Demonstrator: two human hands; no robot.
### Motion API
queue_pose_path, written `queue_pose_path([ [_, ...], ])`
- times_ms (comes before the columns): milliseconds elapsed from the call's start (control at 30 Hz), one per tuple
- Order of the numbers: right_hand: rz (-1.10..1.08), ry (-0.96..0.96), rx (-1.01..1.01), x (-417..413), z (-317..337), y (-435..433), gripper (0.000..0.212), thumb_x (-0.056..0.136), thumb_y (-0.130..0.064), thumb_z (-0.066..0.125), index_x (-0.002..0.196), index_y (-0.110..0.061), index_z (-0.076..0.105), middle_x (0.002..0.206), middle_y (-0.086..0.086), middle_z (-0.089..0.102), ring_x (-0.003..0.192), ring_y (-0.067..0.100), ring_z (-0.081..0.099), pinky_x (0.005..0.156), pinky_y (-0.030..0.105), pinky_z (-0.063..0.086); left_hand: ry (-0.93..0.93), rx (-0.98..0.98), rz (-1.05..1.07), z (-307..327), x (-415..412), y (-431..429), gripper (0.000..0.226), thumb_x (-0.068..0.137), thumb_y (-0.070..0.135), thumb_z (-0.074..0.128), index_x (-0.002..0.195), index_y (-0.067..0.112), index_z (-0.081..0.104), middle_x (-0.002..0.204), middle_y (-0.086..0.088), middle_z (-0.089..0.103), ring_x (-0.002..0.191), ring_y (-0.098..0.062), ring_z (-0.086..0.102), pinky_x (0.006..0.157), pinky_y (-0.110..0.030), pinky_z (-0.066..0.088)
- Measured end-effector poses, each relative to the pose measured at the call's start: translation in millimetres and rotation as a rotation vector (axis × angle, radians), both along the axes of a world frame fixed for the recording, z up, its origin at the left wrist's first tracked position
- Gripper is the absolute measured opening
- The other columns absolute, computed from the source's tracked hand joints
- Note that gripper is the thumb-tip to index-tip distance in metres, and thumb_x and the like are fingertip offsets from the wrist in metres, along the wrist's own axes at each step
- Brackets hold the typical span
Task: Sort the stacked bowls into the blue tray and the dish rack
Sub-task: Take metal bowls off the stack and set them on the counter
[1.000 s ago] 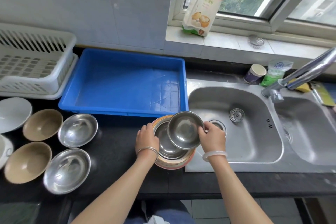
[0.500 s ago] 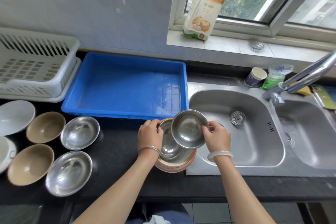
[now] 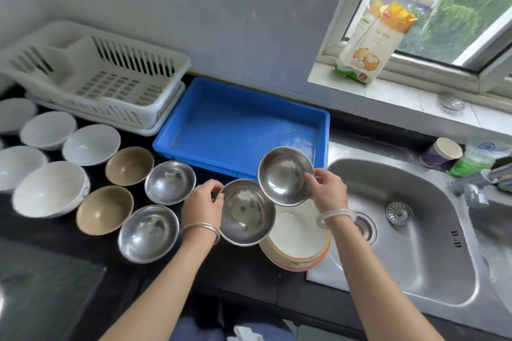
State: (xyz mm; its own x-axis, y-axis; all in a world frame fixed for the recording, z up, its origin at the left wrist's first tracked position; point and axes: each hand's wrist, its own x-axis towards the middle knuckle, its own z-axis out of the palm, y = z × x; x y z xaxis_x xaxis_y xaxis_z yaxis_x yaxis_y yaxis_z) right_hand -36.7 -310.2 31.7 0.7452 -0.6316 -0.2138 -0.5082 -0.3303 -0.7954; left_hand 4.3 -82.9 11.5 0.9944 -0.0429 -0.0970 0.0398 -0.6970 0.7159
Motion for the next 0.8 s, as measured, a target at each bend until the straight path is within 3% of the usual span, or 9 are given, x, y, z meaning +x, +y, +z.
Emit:
queue_pose_path([
  [133,0.151,0.101,-0.014,29.5,-14.7,36.1,0.021,0.085,-0.022,0.056,0.076,-0.005,0.066,0.075,0.016,0.069,0.08,0.035,0.065,0.078,0.044,0.053,0.084,0.003,0.12,-14.9,-12.8,34.6,0.01,0.085,0.012,0.059,0.09,0.018,0.065,0.084,0.004,0.067,0.071,-0.016,0.058,0.065,-0.028,0.045],
  [233,0.264,0.186,-0.039,43.5,-27.9,61.7,0.023,0.084,-0.018,0.054,0.073,0.0,0.063,0.07,0.021,0.064,0.074,0.037,0.06,0.07,0.039,0.048,0.15,0.042,0.153,-26.3,-22.7,51.4,0.008,0.085,0.012,0.058,0.085,0.018,0.063,0.078,0.003,0.067,0.073,-0.021,0.06,0.067,-0.032,0.049],
  [367,0.327,0.291,-0.033,53.9,-43.3,80.8,0.024,0.084,-0.015,0.052,0.071,0.003,0.06,0.062,0.016,0.055,0.072,0.039,0.061,0.067,0.04,0.05,0.176,0.058,0.188,-37.9,-30.3,59.0,0.013,0.084,0.012,0.06,0.074,0.02,0.057,0.065,0.001,0.061,0.069,-0.023,0.059,0.062,-0.036,0.051],
  [467,0.325,0.365,-0.034,59.2,-52.3,86.0,0.026,0.085,-0.015,0.051,0.061,-0.006,0.055,0.055,0.008,0.056,0.068,0.031,0.061,0.059,0.032,0.047,0.191,0.058,0.185,-43.1,-28.8,59.6,0.01,0.085,0.013,0.059,0.076,0.018,0.059,0.068,-0.002,0.064,0.072,-0.024,0.06,0.066,-0.039,0.053],
  [633,0.298,0.422,-0.002,65.4,-64.0,94.6,0.027,0.086,-0.014,0.051,0.059,-0.012,0.053,0.072,0.013,0.063,0.071,0.031,0.066,0.073,0.036,0.054,0.202,0.072,0.164,-48.7,-20.3,60.5,0.009,0.086,0.015,0.058,0.078,0.02,0.06,0.072,0.0,0.068,0.074,-0.022,0.061,0.073,-0.038,0.051],
  [800,0.3,0.482,0.009,73.5,-72.0,101.7,0.015,0.085,-0.007,0.048,0.085,-0.003,0.063,0.093,0.019,0.068,0.088,0.036,0.066,0.084,0.047,0.055,0.22,0.08,0.124,-55.1,-13.7,61.3,0.007,0.086,0.016,0.058,0.082,0.02,0.062,0.074,-0.001,0.069,0.078,-0.023,0.062,0.085,-0.041,0.048],
])
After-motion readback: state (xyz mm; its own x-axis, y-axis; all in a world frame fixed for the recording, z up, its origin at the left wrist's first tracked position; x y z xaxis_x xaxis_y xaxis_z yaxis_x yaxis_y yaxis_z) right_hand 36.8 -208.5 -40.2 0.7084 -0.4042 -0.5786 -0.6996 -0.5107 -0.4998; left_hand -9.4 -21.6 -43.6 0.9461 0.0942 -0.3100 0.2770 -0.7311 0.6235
